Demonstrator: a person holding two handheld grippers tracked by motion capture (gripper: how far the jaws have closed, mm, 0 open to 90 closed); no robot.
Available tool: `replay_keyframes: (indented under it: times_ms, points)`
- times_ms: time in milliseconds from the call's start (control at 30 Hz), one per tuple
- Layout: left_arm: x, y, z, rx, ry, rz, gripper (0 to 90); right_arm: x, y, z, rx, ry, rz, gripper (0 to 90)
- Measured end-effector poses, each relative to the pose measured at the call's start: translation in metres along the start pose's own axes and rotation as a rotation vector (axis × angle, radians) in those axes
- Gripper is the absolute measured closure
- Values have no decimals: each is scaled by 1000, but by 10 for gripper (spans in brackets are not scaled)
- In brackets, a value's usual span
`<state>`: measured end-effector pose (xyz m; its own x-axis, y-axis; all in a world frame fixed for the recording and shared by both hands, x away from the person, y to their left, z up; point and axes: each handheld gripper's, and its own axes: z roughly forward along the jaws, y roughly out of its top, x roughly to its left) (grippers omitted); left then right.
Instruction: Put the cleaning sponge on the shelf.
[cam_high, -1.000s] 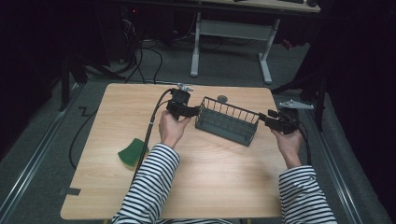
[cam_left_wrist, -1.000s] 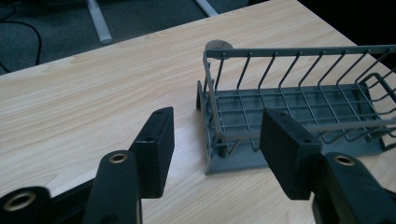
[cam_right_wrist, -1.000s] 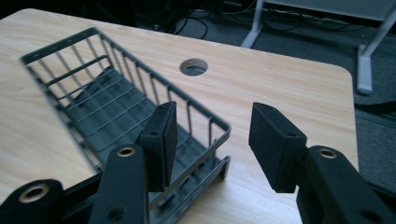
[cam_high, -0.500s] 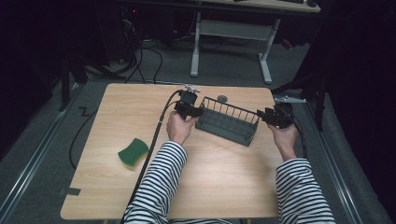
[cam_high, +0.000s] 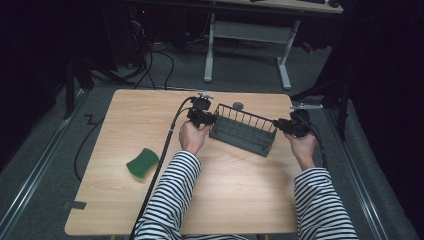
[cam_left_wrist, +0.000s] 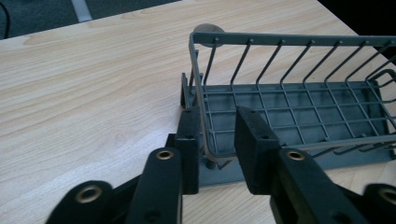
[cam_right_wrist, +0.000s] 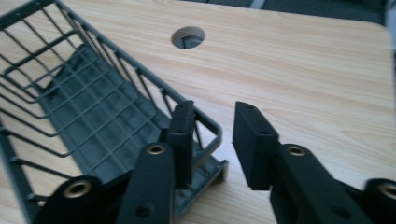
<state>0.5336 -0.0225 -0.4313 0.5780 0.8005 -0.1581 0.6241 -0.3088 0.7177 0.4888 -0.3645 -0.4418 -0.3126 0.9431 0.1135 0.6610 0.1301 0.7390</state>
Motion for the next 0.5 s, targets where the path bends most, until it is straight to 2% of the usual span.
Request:
replay_keyframes:
  times_ms: [67,167,333,500]
  points:
    - [-1,0,0,2,6,11,753,1,0,0,2,14,-6,741]
    - [1,-1,1,23,11,15,794,5,0,1,17,10,-27,744]
    - [2,-7,1,47,28,32,821,9,-1,-1,30,38,-45,747]
    - [5,-13,-8,62,24,37,828,23,-4,-7,56,30,-109,743]
